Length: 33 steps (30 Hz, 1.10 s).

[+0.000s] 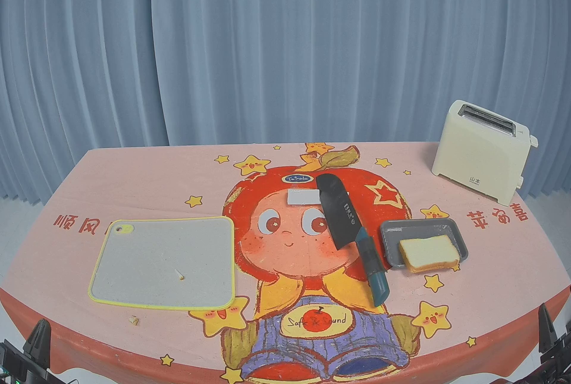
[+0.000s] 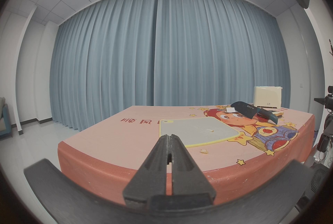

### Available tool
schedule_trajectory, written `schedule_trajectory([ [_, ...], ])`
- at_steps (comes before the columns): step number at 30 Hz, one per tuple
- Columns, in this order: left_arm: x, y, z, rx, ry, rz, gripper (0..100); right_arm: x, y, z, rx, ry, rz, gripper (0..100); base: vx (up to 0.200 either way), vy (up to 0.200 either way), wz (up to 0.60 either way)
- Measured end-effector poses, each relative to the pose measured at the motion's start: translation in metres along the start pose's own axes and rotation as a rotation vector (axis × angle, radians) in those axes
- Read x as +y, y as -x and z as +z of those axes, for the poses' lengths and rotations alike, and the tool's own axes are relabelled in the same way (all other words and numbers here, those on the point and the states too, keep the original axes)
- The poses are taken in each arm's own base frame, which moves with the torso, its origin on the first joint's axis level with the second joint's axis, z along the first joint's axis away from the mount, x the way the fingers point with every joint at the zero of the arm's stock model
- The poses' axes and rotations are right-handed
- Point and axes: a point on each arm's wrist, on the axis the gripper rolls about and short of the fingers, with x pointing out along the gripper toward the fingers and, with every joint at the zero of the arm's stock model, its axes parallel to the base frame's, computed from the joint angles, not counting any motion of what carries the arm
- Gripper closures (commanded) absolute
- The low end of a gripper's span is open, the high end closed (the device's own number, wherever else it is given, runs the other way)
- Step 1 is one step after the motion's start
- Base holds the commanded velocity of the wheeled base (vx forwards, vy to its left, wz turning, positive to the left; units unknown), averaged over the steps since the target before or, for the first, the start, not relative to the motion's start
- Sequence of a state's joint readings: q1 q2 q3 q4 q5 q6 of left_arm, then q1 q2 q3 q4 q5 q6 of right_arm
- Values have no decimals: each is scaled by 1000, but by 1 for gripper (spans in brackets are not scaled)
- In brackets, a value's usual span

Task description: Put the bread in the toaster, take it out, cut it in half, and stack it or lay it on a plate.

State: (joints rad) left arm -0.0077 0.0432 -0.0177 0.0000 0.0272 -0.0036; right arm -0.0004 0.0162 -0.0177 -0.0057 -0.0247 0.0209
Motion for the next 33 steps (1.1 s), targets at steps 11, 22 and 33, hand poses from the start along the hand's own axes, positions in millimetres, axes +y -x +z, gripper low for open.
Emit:
schedule_trajectory([
  [11, 0, 0, 0, 0, 1, -1, 100, 0, 0, 0, -1, -5, 0, 0, 0, 0, 0],
  [22, 0, 0, 0, -1, 0, 0, 100, 0, 0, 0, 1, 5, 17, 0, 0, 0, 0],
  [33, 0, 0, 0, -1, 0, 0, 100, 0, 0, 0, 1, 4, 11, 0, 0, 0, 0],
])
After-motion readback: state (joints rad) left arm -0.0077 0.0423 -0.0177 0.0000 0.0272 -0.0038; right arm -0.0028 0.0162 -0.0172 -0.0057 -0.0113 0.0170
